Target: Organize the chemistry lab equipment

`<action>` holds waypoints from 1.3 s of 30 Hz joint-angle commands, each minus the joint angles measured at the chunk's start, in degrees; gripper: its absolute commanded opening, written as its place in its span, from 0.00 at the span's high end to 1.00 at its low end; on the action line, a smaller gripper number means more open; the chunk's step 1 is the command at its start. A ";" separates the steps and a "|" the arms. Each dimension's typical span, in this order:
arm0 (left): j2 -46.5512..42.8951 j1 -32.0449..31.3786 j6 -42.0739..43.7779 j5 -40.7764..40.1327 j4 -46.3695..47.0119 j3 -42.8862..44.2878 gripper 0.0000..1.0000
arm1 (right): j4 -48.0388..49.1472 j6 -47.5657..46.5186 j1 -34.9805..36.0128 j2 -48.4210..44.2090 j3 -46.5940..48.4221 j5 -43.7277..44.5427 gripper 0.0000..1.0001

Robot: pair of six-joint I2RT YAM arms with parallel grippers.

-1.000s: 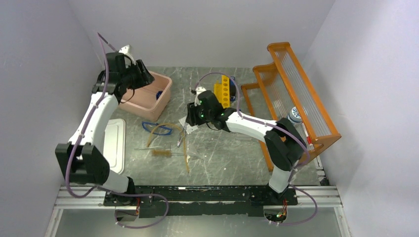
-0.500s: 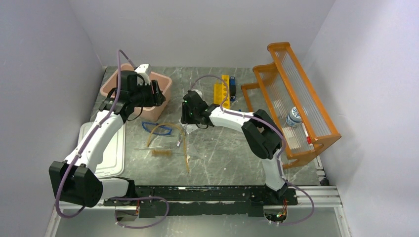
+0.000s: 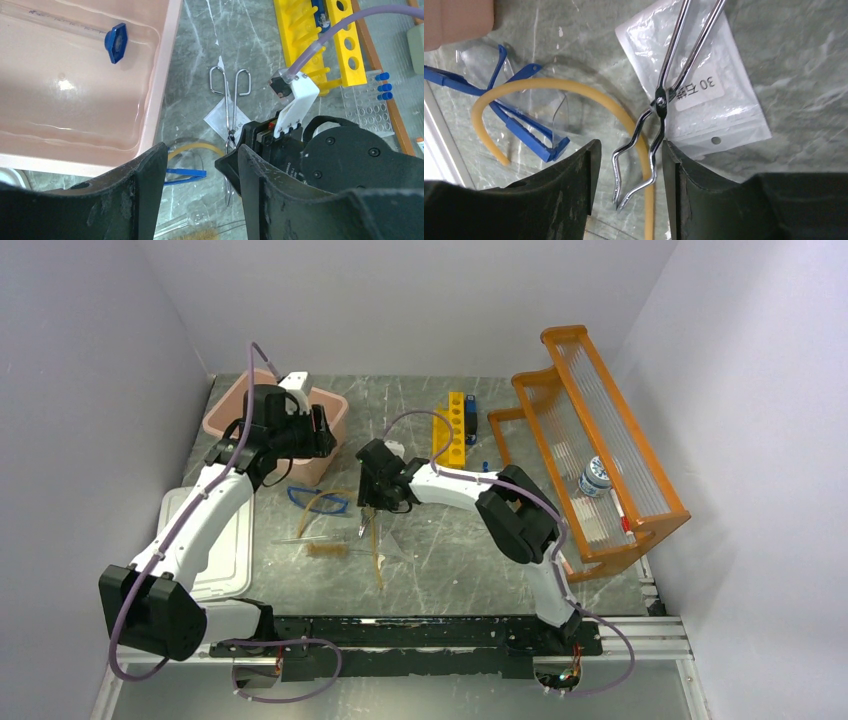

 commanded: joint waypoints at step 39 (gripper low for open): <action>-3.20 -2.97 -1.32 -1.93 0.86 -1.98 0.41 | -9.71 4.24 0.58 5.37 3.28 20.30 0.91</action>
